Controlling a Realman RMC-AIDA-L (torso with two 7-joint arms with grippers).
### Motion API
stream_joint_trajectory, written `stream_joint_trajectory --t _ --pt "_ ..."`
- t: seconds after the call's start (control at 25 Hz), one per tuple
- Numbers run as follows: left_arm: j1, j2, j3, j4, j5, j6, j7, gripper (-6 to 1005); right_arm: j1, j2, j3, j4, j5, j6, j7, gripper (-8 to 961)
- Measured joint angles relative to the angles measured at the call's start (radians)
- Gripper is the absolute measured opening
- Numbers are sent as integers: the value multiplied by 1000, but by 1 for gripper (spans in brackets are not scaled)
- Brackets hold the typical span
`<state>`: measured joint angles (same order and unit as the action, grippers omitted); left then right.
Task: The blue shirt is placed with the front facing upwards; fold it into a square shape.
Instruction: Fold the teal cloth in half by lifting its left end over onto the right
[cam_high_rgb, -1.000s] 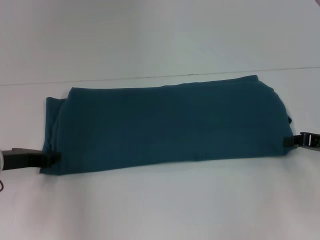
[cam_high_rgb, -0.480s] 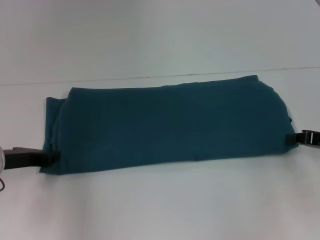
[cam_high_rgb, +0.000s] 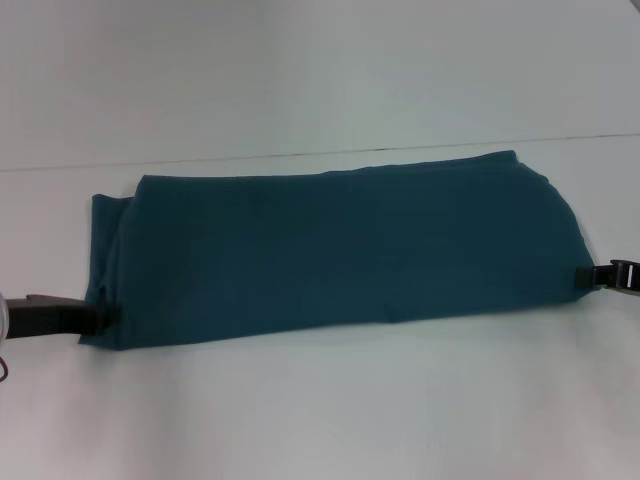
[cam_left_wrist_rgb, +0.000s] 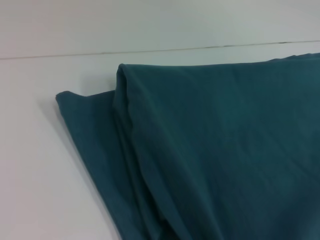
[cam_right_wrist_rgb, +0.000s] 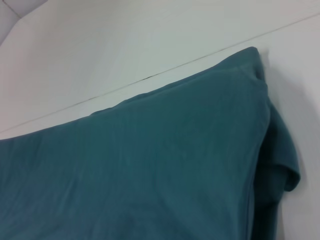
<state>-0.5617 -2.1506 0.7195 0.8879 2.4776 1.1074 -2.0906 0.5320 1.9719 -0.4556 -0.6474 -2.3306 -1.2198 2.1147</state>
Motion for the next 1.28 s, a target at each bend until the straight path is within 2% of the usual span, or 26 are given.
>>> stream_joint_trajectory --t 1.28 --pt "31 -4 2 86 14 118 -12 41 -27 -23 2 0 1 -54 -1 46"
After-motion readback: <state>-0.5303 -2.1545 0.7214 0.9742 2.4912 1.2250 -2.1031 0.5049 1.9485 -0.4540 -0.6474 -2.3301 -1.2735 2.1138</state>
